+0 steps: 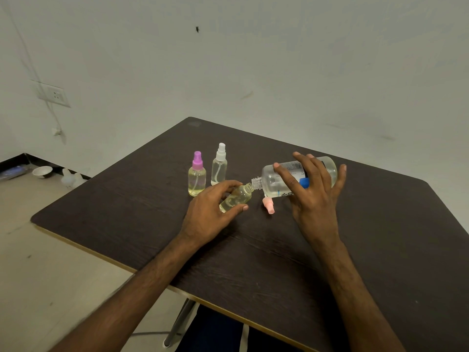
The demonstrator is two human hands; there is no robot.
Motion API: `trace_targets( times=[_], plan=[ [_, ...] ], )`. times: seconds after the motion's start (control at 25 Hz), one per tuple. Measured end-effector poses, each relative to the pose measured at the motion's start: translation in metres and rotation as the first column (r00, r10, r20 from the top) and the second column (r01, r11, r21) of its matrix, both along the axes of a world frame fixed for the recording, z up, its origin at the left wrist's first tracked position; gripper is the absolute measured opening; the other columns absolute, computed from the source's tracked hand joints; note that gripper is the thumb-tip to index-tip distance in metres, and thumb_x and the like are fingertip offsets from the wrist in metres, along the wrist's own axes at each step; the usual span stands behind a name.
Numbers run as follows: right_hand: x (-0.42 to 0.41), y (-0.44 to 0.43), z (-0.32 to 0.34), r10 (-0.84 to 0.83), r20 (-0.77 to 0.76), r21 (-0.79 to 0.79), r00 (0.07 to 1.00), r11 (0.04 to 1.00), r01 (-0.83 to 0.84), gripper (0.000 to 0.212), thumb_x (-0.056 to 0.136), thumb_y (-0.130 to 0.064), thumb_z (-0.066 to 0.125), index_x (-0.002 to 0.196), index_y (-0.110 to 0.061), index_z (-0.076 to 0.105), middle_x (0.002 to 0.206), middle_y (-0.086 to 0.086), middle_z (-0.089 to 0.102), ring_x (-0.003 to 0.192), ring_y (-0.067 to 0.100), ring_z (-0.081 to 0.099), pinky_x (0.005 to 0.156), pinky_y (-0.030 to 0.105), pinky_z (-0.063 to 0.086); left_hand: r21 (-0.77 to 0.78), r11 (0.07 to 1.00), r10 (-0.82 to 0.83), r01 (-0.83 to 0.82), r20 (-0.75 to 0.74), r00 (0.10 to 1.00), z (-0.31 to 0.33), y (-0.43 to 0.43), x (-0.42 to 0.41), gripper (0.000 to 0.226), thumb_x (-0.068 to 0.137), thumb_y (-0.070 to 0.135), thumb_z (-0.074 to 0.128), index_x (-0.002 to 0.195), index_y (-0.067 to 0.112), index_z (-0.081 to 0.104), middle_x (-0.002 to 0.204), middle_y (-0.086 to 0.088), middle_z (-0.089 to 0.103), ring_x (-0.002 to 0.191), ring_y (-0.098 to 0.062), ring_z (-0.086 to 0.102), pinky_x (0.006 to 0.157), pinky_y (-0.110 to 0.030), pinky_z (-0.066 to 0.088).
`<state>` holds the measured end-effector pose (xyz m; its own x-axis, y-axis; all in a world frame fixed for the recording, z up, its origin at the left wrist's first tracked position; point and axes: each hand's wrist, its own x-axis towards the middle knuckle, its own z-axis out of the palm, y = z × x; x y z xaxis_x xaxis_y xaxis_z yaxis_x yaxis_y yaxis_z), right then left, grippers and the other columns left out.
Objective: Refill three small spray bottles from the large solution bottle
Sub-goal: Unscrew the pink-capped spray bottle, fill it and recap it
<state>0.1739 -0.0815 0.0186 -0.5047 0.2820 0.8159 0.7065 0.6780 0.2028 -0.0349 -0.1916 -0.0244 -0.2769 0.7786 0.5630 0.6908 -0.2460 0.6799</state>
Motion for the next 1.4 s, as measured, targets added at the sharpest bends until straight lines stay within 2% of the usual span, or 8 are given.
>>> trace_targets(
  times=[1.4],
  plan=[
    [-0.001,-0.003,0.0032,-0.007,0.006,-0.002,1.0,1.0,0.007,0.087,0.071,0.008,0.08,0.142,-0.033,0.049,0.147,0.012,0.044,0.141,0.029,0.033,0.116,0.062,-0.004,0.002,1.0,0.002,-0.002,-0.023,1.0,0.0008,-0.0008,-0.0003,0.052,0.08,0.044,0.079,0.126,0.026,0.063,0.114,0.014,0.071,0.1,-0.001,0.066,0.086,-0.034,0.058]
  ],
)
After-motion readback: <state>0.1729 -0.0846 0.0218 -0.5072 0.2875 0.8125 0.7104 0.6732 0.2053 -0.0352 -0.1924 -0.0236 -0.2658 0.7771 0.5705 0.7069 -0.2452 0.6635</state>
